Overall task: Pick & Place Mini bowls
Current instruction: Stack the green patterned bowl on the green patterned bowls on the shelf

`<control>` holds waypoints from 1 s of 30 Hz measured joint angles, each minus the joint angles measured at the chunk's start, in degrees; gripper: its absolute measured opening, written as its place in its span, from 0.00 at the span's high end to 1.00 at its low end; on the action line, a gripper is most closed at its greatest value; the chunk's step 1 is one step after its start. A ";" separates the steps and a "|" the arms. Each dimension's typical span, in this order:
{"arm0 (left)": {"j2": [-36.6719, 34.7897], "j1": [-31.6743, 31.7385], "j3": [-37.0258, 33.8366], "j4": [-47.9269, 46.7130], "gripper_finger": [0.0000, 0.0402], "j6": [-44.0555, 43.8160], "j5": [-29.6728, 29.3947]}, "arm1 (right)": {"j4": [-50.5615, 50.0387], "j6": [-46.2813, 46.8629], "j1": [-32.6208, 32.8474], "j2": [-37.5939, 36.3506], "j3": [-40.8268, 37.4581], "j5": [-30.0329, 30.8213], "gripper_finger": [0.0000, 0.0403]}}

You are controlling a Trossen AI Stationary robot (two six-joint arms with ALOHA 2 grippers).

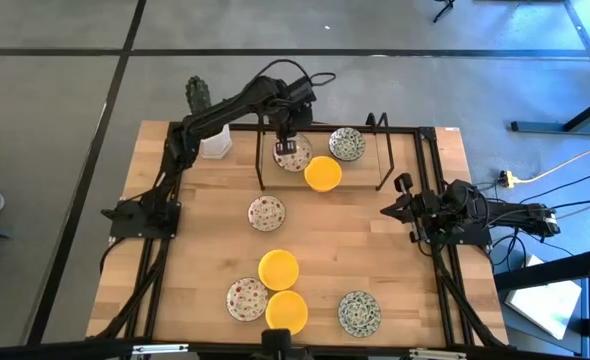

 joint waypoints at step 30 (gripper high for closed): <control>7.11 3.15 -0.09 -0.81 0.92 -1.95 -1.18 | -2.10 -1.11 0.00 0.02 0.00 0.00 0.97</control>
